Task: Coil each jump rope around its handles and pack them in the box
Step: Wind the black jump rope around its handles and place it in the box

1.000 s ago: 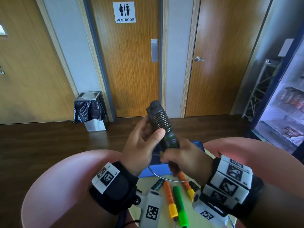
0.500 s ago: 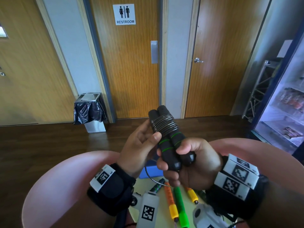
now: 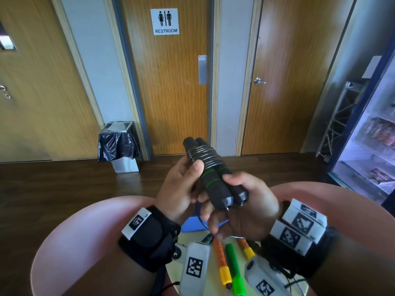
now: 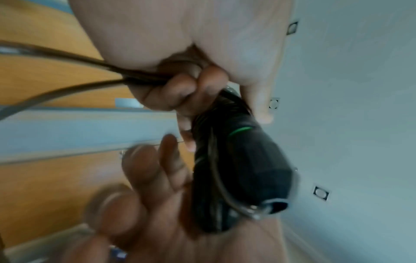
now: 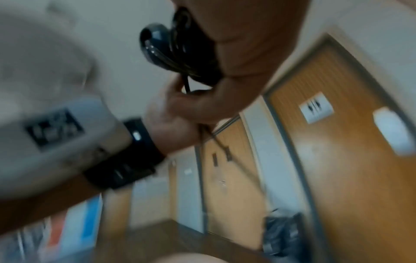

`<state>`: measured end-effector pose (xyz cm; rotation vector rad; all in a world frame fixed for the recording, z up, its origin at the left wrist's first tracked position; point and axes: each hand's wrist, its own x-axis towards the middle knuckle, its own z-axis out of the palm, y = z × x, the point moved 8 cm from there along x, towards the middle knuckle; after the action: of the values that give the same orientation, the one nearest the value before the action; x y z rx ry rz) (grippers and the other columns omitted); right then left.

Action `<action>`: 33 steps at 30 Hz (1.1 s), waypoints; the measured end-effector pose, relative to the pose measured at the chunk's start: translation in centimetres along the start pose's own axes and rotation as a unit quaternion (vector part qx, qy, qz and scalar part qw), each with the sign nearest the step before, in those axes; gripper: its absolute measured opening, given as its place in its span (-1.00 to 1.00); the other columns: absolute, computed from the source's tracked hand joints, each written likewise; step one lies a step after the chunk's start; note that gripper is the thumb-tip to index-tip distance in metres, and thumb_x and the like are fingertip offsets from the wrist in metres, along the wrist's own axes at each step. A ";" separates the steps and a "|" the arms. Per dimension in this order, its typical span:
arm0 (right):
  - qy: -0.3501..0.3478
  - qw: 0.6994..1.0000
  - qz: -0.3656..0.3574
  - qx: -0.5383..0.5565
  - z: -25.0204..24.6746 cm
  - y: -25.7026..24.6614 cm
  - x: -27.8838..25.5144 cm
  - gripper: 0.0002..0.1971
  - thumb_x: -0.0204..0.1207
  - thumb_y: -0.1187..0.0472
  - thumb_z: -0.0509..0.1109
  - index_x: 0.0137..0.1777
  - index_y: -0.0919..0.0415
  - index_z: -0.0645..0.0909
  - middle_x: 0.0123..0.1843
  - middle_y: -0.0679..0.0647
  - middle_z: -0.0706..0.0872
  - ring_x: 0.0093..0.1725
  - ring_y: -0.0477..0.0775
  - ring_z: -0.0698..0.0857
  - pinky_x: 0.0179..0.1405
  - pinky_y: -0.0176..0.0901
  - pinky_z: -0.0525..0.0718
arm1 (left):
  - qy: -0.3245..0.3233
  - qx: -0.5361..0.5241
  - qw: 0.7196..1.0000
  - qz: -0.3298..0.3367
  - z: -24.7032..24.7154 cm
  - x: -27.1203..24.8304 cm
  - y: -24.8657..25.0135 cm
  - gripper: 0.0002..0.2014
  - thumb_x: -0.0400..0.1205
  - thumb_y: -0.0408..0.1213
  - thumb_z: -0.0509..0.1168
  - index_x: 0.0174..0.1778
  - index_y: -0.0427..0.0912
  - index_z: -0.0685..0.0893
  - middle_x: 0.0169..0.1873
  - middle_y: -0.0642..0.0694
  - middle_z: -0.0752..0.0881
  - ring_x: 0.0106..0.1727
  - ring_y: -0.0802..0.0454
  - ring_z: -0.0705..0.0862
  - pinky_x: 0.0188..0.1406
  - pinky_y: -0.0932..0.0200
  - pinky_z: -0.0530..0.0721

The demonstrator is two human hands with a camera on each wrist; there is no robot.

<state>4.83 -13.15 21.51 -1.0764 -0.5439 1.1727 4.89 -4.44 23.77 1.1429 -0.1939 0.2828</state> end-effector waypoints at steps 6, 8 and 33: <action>0.254 0.865 -0.093 -0.423 -3.0 -2.4 -0.1 -0.41 0.09 -0.32 0.59 0.00 0.03 0.62 -0.16 -0.07 0.78 -0.19 -0.08 0.76 -0.20 -0.02 0.75 | 0.100 0.126 0.986 0.038 -2.3 0.4 -0.1 -0.48 0.40 -0.06 0.53 0.23 -0.20 0.66 0.00 -0.19 0.77 0.06 -0.10 0.72 0.15 -0.15 0.63; 0.275 0.842 -0.076 -0.457 -3.5 -2.0 0.1 -0.50 0.15 -0.21 0.56 -0.02 0.07 0.59 -0.20 -0.10 0.73 -0.24 -0.08 0.71 -0.26 0.08 0.69 | 0.106 0.150 0.982 0.045 -2.1 0.4 -0.5 -0.44 0.36 -0.04 0.54 0.28 -0.13 0.66 0.01 -0.12 0.81 0.06 0.00 0.75 0.09 -0.02 0.66; -0.141 0.966 -0.044 0.212 1.5 0.4 -0.5 -0.52 0.37 0.01 0.42 0.15 0.32 0.44 -0.22 0.15 0.57 -0.50 -0.01 0.51 -0.47 -0.17 0.51 | 0.025 0.071 0.997 0.023 -1.3 0.7 -0.8 -0.17 0.44 -0.15 0.44 0.65 -0.04 0.29 -0.42 -0.03 0.72 -0.51 0.13 0.58 -0.42 0.23 0.62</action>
<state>3.22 -13.02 21.85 -0.5181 -0.5218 1.2989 5.84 -3.48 22.79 1.2719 -0.1582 0.3689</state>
